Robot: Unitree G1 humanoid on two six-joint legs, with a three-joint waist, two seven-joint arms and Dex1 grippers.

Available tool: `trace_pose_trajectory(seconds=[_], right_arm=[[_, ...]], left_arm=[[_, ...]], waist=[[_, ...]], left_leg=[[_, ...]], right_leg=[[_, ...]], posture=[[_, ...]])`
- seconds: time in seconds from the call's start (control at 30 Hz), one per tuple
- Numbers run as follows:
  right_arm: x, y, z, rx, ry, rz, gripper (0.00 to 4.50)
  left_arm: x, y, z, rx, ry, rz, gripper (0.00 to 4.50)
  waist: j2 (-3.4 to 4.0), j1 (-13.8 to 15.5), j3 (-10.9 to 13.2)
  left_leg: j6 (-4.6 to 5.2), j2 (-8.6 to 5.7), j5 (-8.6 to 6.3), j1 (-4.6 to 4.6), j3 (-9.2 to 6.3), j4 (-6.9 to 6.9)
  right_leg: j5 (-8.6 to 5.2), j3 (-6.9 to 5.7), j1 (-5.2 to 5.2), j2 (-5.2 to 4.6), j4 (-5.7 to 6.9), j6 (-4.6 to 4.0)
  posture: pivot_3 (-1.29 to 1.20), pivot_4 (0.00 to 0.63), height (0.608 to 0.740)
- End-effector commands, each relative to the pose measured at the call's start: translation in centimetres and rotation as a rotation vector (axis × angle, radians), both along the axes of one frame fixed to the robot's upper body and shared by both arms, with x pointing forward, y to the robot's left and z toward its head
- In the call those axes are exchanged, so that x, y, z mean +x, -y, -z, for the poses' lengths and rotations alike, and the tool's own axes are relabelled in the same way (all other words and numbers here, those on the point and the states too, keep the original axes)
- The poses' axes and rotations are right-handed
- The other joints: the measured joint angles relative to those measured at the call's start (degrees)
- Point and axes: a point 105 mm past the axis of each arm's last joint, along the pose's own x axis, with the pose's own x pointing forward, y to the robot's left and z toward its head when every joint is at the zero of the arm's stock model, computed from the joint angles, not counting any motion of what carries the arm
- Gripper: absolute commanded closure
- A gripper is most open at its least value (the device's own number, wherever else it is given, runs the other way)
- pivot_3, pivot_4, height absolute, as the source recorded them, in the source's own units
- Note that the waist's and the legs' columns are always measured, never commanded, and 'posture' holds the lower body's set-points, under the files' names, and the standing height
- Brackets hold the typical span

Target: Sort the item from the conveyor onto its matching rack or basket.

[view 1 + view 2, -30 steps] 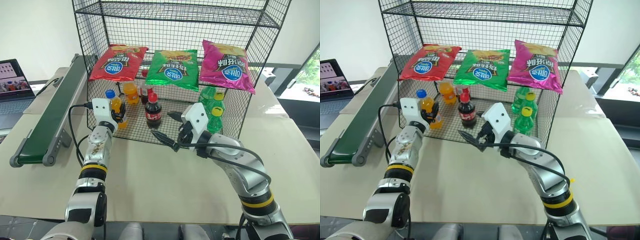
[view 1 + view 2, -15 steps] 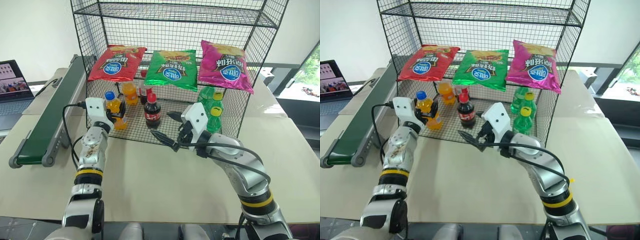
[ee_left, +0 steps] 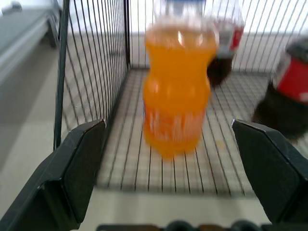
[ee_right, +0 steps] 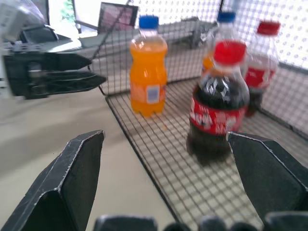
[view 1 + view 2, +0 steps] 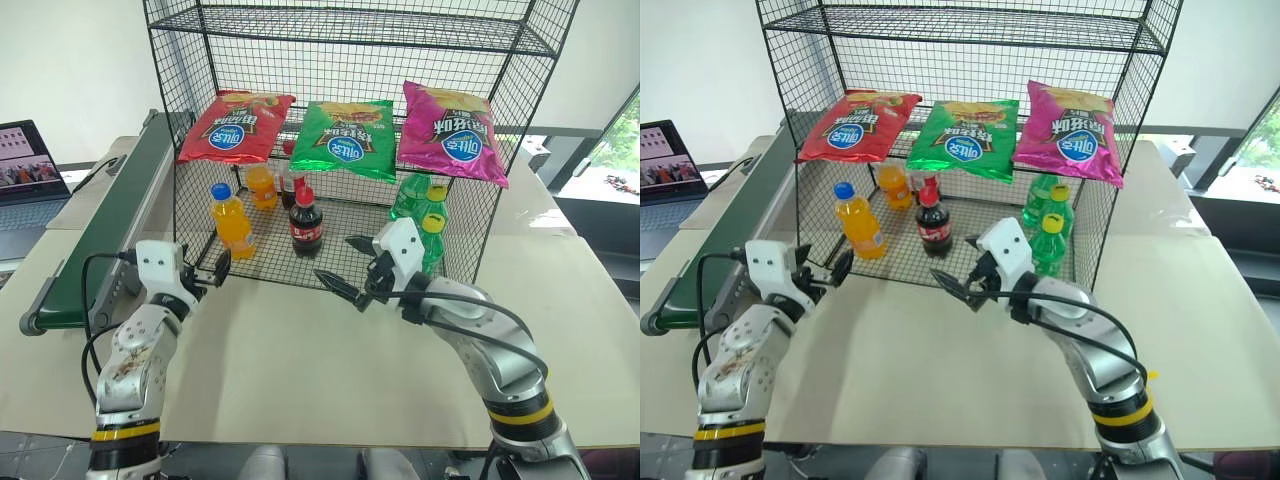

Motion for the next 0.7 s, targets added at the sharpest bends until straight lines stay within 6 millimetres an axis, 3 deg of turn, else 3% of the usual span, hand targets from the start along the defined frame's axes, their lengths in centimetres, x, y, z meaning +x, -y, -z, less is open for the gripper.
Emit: trace_pose_trajectory(seconds=[0.03, 0.2, 0.4, 0.7], right_arm=[[-0.3, 2.0, -0.3, 0.01, 0.083, 0.145, 0.0], [-0.9, 4.4, 2.9, -0.015, 0.08, 0.369, 0.0], [-1.7, 5.7, 4.9, -0.015, 0.048, 0.494, 0.0], [-1.8, 7.0, 5.4, -0.022, 0.053, 0.563, 0.0]], left_arm=[[-1.3, 1.3, -0.5, 0.062, 0.0, 0.085, 0.05], [-1.6, 2.5, 1.8, 0.108, -0.036, 0.1, 0.05], [-1.4, 3.3, 3.5, 0.089, -0.047, 0.088, 0.05], [-0.5, 3.6, 3.4, 0.061, -0.044, 0.127, 0.05]], waist=[[0.05, 0.1, 0.0], [0.1, 0.1, 0.0], [0.17, -0.1, 0.0], [0.17, 0.1, 0.0]], left_leg=[[0.0, -0.02, 0.0, -0.01, 0.01, 0.0], [-0.05, -0.01, 0.03, 0.01, 0.03, 0.05], [-0.05, 0.05, 0.03, 0.01, 0.05, 0.01], [-0.05, 0.01, 0.03, -0.01, 0.05, 0.03]], right_leg=[[0.0, 0.01, -0.01, -0.01, -0.03, 0.0], [-0.26, 0.02, 0.0, 0.0, -0.05, 0.42], [-0.29, 0.06, -0.03, 0.04, -0.04, 0.4], [-0.29, 0.05, -0.02, 0.02, -0.07, 0.41]], posture=[[0.0, 0.15, 0.738], [0.0, 0.15, 0.738], [0.0, 0.15, 0.738], [0.0, 0.15, 0.738]])
